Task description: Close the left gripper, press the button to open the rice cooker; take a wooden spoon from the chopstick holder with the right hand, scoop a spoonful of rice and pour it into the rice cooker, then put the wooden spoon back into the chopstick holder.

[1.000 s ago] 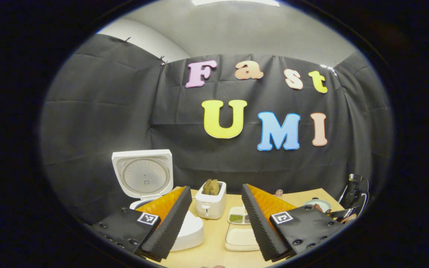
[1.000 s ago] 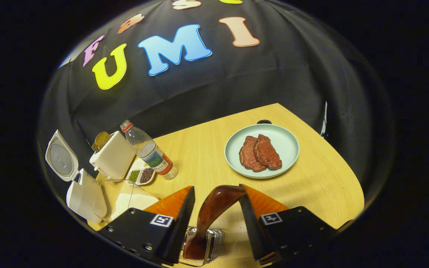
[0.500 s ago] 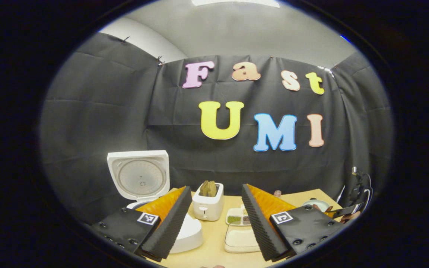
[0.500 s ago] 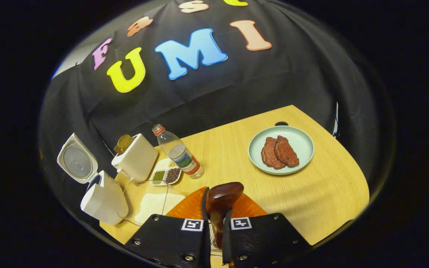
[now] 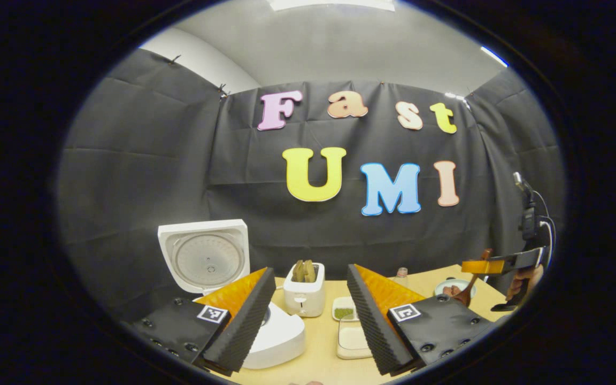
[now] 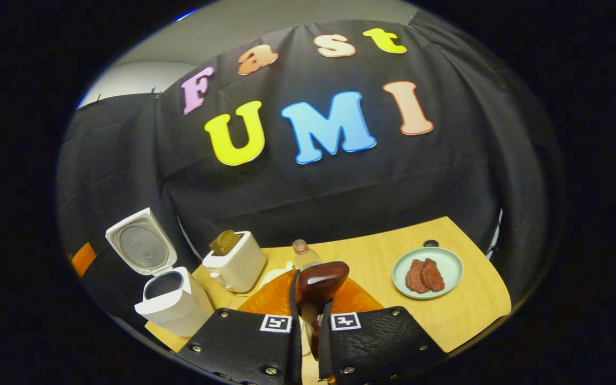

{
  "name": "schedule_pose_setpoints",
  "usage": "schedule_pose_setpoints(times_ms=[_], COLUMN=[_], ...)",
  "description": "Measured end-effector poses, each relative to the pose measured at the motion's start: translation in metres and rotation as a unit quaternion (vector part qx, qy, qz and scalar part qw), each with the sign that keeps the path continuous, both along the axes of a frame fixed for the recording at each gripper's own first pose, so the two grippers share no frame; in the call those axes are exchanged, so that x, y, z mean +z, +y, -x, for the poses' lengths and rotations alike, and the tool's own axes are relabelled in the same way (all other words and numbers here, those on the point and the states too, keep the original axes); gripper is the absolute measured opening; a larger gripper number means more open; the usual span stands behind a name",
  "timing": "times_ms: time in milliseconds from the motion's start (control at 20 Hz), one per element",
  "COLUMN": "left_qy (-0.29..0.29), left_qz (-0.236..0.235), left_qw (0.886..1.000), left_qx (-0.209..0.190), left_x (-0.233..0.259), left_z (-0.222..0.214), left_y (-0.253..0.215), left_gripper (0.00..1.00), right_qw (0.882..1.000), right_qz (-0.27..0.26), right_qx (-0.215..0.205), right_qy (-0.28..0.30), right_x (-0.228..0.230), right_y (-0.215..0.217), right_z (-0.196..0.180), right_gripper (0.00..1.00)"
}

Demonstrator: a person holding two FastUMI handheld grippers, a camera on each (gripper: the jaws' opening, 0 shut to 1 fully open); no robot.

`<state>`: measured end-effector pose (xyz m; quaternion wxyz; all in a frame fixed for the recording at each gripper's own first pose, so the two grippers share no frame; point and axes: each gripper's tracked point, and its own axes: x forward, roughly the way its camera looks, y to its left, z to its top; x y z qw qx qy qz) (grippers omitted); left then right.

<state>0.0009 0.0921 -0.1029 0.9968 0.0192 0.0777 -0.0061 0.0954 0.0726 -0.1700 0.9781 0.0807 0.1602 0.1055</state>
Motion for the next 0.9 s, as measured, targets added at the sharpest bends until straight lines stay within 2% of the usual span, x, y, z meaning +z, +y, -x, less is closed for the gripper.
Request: schedule_pose_setpoints(times_ms=[100,250,550,700,900], left_qy=[-0.006,-0.003,0.002,0.018,0.047], left_qz=[-0.02,-0.008,-0.003,0.001,-0.012], left_qw=[1.0,1.0,1.0,1.0,0.999], left_qx=[0.009,0.002,0.001,0.007,0.011], left_x=[-0.001,-0.005,-0.008,-0.025,-0.049], left_z=[0.002,0.003,0.004,0.009,0.018], left_y=[0.012,0.015,0.039,0.053,0.067], left_gripper=[0.94,0.94,0.95,0.94,0.94], right_qw=[0.999,0.998,0.995,0.99,0.991], right_qz=[0.008,0.021,0.084,0.125,0.097], right_qx=[0.031,0.052,0.04,0.056,0.066], right_qy=[-0.003,0.012,0.036,0.04,0.064], right_x=[-0.008,-0.036,-0.101,-0.133,-0.155], right_y=[0.035,0.071,0.088,0.103,0.125], right_z=[-0.013,-0.031,-0.061,-0.072,-0.066], right_gripper=[0.12,0.12,0.12,0.12,0.13])
